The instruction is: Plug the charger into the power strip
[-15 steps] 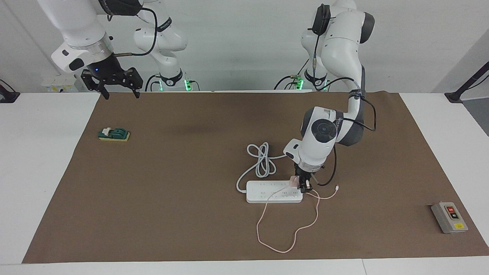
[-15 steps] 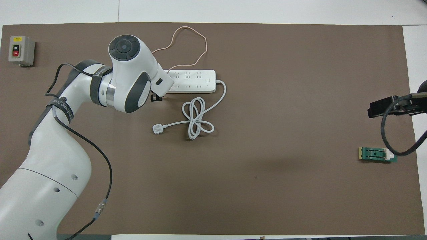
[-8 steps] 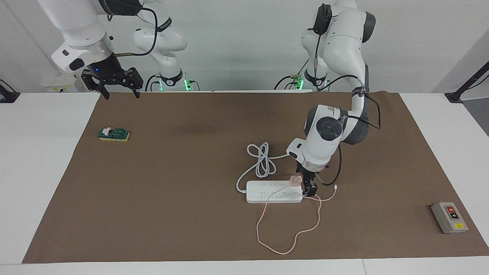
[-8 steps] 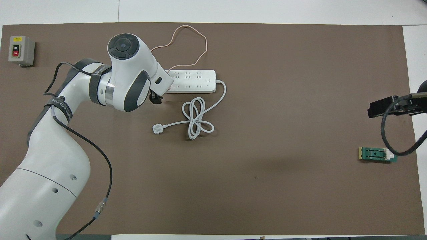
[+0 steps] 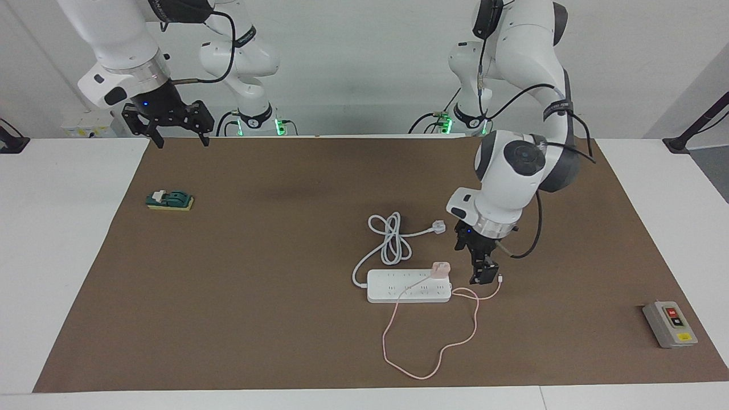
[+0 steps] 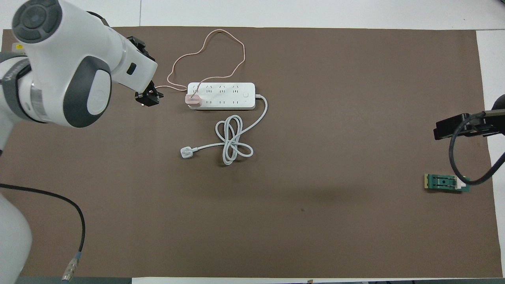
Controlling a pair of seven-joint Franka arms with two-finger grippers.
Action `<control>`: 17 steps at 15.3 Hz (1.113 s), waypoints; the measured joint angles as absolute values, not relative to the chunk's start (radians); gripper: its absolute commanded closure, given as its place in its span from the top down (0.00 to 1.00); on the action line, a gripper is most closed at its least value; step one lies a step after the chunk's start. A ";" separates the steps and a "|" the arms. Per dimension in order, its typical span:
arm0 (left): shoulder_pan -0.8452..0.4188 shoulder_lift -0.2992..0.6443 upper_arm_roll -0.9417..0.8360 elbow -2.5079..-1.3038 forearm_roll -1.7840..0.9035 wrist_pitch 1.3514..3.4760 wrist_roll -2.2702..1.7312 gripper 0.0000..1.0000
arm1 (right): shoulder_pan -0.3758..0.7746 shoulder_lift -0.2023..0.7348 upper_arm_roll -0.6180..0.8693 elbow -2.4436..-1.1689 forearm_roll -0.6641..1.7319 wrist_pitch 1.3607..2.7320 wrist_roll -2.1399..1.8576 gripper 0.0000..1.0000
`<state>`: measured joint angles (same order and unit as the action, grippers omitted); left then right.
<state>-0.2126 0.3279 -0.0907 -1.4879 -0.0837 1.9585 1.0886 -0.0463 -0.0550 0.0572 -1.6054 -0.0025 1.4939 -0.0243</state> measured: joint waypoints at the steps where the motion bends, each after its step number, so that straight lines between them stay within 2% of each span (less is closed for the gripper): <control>1: -0.206 0.301 -0.090 -1.487 -0.096 1.924 1.053 1.00 | -0.046 -0.055 0.057 -1.605 -0.003 1.494 -0.024 1.00; 8: -0.131 0.084 -0.077 -1.485 -0.100 1.647 0.775 1.00 | -0.046 -0.055 0.057 -1.605 -0.003 1.494 -0.024 1.00; 11: -0.062 0.059 -0.074 -1.489 -0.101 1.604 0.703 1.00 | -0.046 -0.055 0.057 -1.605 -0.003 1.494 -0.024 1.00; 17: -0.022 0.059 -0.073 -1.498 -0.101 1.594 0.434 1.00 | -0.046 -0.055 0.057 -1.605 -0.003 1.494 -0.024 1.00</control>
<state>-0.0223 0.0595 -0.0729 -1.4979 -0.1011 1.5941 0.4341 -0.0464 -0.0550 0.0571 -1.6054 -0.0025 1.4939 -0.0243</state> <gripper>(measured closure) 0.000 0.000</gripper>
